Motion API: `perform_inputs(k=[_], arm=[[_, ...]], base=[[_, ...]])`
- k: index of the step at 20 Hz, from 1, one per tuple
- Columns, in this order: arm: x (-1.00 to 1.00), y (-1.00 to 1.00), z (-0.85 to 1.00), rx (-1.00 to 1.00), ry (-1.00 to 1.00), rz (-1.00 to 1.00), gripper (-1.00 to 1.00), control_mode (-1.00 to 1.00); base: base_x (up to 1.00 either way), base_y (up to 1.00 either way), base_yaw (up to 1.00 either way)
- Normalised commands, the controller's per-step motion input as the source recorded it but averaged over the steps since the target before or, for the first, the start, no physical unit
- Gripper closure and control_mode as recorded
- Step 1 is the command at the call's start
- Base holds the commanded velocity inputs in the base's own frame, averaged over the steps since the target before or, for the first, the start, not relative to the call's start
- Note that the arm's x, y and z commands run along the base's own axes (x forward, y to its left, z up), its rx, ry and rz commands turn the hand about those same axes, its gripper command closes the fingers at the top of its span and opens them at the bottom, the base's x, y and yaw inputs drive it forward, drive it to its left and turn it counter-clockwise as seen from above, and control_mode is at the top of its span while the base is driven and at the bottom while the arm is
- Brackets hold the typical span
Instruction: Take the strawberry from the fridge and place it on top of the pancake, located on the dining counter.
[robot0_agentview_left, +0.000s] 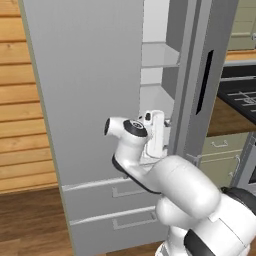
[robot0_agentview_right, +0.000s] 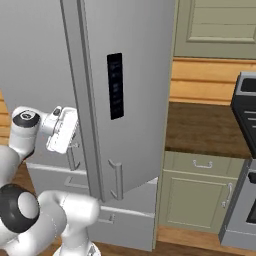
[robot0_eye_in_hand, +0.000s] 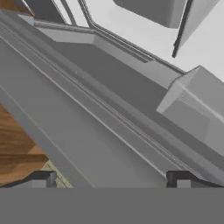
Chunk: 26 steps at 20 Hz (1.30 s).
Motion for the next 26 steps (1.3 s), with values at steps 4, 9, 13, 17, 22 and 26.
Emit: perform_inputs(k=[4,9,13,17,22,26], arm=[[-0.86,-0.75,0.14,0.00,-0.10,0.00,-1.00,-1.00],[-0.90,-0.80,0.06,0.00,-0.10,0.00,-1.00,-1.00],[-0.94,-0.99,0.00,0.07,-0.08,-0.07,-1.00,-1.00],[-0.99,-1.00,0.00,0.15,-0.13,-0.09,-1.00,-1.00],[-0.80,-0.69,0.01,0.14,-0.21,-0.03,-1.00,-1.00],[-0.40,0.08,0.25,0.07,-0.30,0.03,-1.00,-1.00]], base=[[0.00,0.00,0.00],[0.00,0.00,0.00],[0.00,0.00,0.00],[0.00,0.00,0.00],[0.00,0.00,0.00],[0.00,0.00,0.00]])
